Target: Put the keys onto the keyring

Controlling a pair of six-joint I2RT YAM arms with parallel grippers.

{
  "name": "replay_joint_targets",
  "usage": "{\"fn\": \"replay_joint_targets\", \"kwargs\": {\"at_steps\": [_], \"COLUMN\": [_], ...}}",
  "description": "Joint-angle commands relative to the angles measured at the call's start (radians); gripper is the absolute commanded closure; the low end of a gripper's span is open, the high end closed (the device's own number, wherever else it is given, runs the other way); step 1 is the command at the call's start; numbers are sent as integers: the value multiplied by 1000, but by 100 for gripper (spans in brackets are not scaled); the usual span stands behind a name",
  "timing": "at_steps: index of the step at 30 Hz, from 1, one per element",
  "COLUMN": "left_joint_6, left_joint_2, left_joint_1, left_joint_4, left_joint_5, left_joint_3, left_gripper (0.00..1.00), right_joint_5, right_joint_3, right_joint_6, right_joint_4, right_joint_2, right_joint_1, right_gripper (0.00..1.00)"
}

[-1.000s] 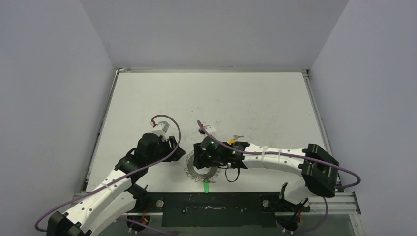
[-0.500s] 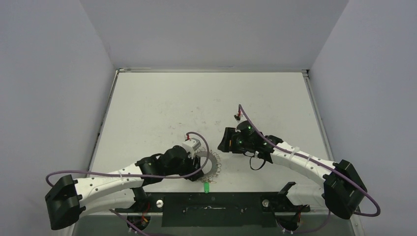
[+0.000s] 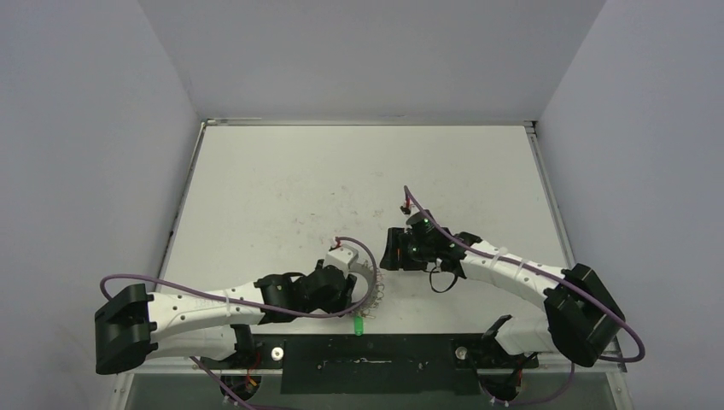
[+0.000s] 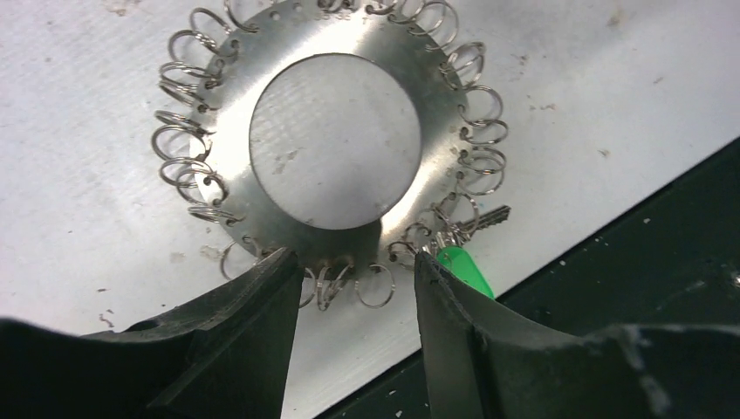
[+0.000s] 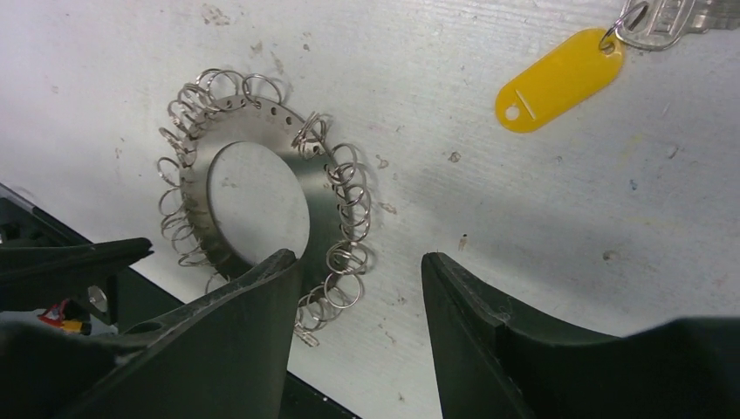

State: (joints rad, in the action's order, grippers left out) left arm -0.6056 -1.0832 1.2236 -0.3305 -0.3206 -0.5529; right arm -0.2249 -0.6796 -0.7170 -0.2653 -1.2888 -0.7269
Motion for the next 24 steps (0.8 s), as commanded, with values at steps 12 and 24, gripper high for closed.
{"fn": "replay_joint_targets", "kwargs": {"at_steps": [12,24], "left_joint_6": [-9,17], "left_joint_2": [57,24], "left_joint_1": [-61,-260], "left_joint_4": [-39,111], "left_joint_5": [-69,189], "left_joint_3": [-54,-48], "left_gripper": [48,49], "right_joint_5": [52,21], "right_joint_3": [-261,-270], "right_joint_6": [125,100], "right_joint_4": [-26,27], "right_joint_2": [-274,-321], "right_joint_1": [-67,-60], "right_gripper": [57,66]}}
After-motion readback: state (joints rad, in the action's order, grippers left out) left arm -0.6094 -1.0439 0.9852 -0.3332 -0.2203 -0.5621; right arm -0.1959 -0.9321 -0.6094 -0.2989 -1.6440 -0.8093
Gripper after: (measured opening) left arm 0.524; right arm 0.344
